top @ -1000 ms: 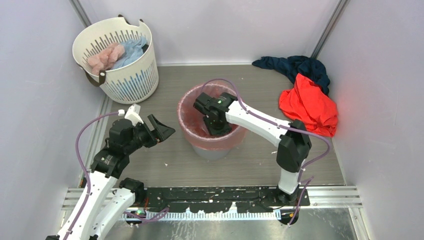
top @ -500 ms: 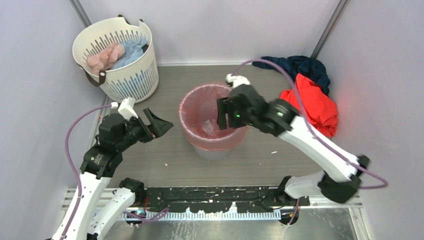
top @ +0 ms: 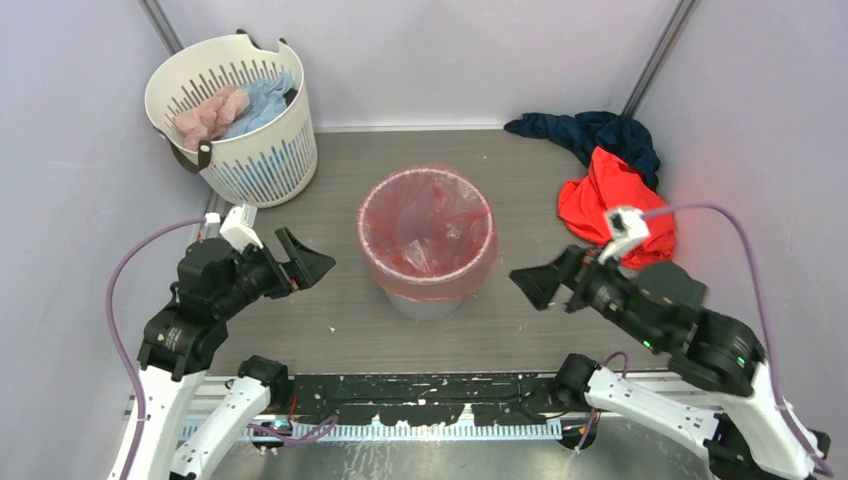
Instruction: Put the trash bags into the trash bin
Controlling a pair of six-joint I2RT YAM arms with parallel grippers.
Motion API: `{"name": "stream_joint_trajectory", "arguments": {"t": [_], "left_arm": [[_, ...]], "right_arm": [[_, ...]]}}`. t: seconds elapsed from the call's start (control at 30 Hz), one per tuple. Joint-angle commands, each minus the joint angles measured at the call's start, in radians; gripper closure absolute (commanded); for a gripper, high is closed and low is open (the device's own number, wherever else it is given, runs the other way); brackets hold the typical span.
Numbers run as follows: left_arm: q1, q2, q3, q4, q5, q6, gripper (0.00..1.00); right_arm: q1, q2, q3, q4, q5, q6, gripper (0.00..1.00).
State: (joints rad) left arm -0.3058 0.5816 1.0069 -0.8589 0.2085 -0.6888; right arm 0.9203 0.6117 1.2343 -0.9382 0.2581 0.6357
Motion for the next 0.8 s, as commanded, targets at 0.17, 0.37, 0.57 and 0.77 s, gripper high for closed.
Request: {"name": "stream_joint_trajectory", "arguments": {"t": [0.17,0.37,0.57,0.77], "left_arm": [[-0.003,0.006,-0.076,0.038,0.045,-0.093,0.0],[-0.003,-0.025,-0.069,0.041,0.032,-0.129,0.0],[-0.003,-0.011,-0.079,0.06,0.043,-0.152,0.0],[-0.003,0.0,-0.093,0.1,0.052,-0.162,0.0]], "right_arm": [[0.002,-0.308,-0.131,-0.09,-0.004,0.095,0.0],[0.003,-0.47,-0.223,-0.187,-0.036,0.126,0.0],[0.001,-0.546,-0.225,-0.263,-0.045,0.121,0.0],[0.002,-0.565,-0.172,-0.324,-0.024,0.112,0.0]]}}
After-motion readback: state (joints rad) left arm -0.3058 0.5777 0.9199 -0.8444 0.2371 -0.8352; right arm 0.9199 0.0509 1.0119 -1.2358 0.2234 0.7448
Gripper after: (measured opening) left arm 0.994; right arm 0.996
